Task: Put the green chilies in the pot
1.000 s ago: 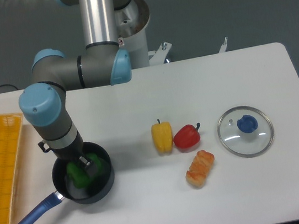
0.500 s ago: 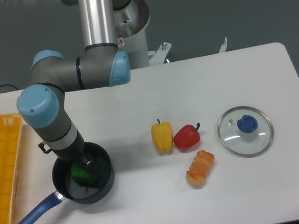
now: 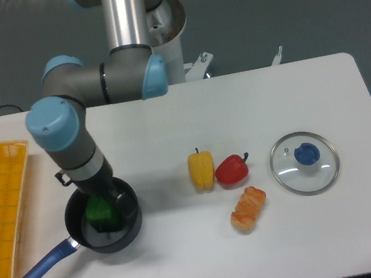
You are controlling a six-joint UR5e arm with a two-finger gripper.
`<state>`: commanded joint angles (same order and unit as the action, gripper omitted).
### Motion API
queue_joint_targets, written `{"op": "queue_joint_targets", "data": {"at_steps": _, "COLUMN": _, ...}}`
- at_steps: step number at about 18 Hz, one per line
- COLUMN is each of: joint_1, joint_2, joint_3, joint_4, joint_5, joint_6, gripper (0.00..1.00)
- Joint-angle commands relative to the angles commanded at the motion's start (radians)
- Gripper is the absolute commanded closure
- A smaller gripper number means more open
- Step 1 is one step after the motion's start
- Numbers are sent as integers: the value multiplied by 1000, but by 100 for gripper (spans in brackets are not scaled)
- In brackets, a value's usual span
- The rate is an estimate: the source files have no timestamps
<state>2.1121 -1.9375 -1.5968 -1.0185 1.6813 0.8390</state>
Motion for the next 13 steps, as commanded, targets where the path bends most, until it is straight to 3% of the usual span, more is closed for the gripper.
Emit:
{"op": "queue_joint_targets", "data": {"at_steps": 6, "joint_1": 91, "joint_2": 41, "joint_3": 11, "joint_4": -28, "joint_5": -11, "joint_6": 239, "gripper": 0}}
{"op": "queue_joint_targets", "data": {"at_steps": 11, "joint_1": 198, "joint_2": 49, "joint_3": 28, "joint_4": -138, "joint_5": -35, "joint_6": 383, "gripper": 0}}
{"op": "queue_joint_targets", "data": {"at_steps": 13, "joint_1": 236, "joint_2": 57, "joint_3": 28, "joint_4": -146, "joint_5": -38, "joint_6": 428, "gripper": 0}}
